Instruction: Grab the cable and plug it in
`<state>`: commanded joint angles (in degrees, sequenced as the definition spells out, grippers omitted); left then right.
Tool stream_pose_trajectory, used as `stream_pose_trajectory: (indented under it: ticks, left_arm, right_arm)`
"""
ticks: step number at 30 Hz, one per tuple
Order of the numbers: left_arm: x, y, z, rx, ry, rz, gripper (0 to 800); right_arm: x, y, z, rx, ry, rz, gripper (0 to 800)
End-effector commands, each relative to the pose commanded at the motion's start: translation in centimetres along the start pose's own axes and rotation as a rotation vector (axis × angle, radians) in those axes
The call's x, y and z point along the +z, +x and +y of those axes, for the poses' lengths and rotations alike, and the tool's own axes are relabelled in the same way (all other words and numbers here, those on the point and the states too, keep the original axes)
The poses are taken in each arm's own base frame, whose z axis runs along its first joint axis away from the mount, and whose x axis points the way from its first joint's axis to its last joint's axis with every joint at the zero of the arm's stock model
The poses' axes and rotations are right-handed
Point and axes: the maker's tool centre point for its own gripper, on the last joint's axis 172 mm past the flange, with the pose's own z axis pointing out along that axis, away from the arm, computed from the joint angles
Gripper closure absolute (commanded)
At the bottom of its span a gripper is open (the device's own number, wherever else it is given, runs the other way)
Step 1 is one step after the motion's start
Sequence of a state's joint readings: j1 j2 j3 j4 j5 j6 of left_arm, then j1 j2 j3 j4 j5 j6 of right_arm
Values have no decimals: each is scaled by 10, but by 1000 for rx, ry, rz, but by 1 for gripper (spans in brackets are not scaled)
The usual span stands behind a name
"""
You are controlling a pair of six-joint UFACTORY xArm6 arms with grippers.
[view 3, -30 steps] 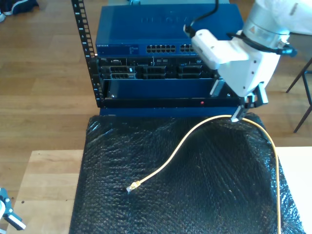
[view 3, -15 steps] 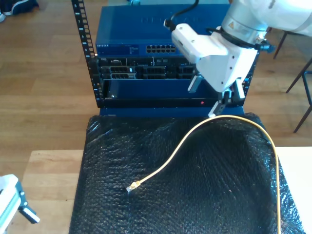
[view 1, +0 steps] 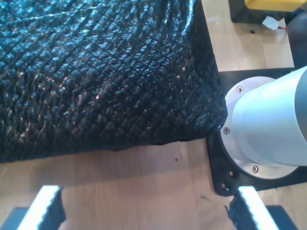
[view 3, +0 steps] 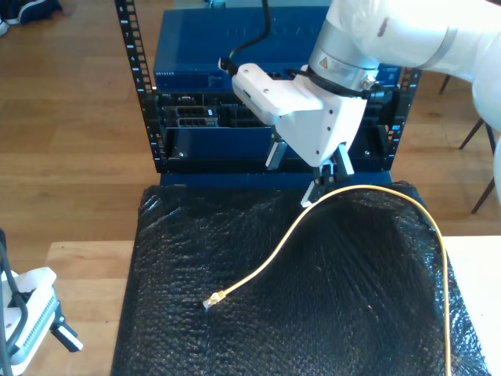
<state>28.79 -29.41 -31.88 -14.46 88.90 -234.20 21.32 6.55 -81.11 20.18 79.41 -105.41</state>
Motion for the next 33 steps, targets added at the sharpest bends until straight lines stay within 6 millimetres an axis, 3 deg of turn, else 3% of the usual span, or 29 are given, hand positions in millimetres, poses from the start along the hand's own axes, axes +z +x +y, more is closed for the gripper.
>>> stream_pose_trajectory:
  ticks: [12, 19, 28, 33]
  left_arm:
    - [-6, 1, -4, -11, 10, -8, 0]
    - [-7, 1, -5, -52, 12, -9, 1]
    - [-12, 0, -8, -53, 19, -14, 0]
    - [-13, 0, -8, -52, 21, -17, 0]
  right_arm:
    - [25, 26, 0, 8, 24, -9, 2]
    - [33, 30, 0, 73, 26, -16, 2]
    - [57, 57, -3, 29, 30, -33, 2]
    - [66, 62, -1, 11, 16, -47, 3]
